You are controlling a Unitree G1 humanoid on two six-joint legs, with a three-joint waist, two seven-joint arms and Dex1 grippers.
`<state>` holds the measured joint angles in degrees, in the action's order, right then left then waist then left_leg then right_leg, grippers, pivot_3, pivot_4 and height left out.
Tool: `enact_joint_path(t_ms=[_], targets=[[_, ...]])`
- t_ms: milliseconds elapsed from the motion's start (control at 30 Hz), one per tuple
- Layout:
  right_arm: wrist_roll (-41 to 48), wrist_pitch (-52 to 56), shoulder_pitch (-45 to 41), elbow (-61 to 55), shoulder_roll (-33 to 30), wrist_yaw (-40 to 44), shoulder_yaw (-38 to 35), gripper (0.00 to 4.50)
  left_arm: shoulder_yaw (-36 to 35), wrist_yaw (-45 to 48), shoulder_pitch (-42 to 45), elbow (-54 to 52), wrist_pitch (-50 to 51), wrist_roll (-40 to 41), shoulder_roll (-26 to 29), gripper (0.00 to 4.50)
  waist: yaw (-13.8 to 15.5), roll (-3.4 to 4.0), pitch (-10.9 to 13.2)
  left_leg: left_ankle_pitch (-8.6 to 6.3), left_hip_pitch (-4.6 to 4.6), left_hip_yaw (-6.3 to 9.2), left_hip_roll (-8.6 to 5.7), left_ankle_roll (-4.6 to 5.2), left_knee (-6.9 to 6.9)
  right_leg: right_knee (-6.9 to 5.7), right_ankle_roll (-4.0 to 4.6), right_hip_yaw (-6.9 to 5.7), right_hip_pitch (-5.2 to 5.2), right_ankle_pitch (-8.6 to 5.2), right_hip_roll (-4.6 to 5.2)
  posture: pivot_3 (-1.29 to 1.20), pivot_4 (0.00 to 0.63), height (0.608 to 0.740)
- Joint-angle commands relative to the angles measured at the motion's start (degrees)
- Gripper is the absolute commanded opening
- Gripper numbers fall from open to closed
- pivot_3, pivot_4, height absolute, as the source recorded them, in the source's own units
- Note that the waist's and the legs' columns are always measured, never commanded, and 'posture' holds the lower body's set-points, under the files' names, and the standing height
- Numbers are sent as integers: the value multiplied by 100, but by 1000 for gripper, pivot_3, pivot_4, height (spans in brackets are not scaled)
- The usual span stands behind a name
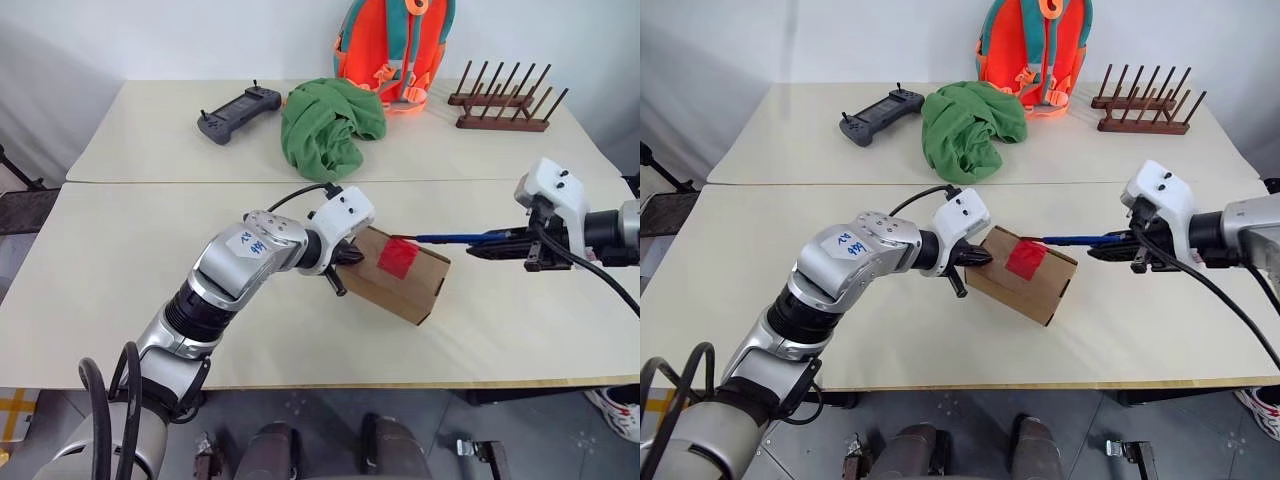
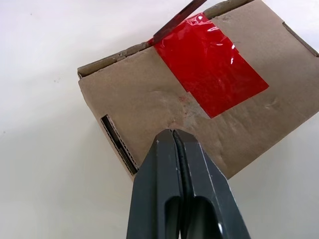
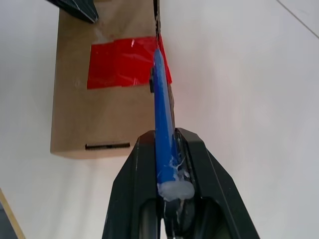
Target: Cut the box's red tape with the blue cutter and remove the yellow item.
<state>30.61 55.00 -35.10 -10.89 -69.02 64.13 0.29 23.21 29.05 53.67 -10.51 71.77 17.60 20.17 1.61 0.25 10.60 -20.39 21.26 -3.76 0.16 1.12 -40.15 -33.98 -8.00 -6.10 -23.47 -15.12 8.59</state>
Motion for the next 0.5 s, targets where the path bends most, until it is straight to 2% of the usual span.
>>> enact_joint_path(t_ms=[33, 500], targets=[[-166, -5, -117, 57, -200, 87, 39, 163, 23, -55, -86, 112, 119, -89, 20, 27, -1, 0, 0, 0, 0, 0, 0, 0, 0, 0, 0, 0, 0, 0, 0, 0, 150, 740], [-316, 50, -673, 168, 420, 52, 586, 163, 4, -51, -32, 191, 64, -127, 67, 27, -13, 0, 0, 0, -3, 1, 0, 0, -4, -5, 0, 3, 0, 0, 0, 0, 150, 740]])
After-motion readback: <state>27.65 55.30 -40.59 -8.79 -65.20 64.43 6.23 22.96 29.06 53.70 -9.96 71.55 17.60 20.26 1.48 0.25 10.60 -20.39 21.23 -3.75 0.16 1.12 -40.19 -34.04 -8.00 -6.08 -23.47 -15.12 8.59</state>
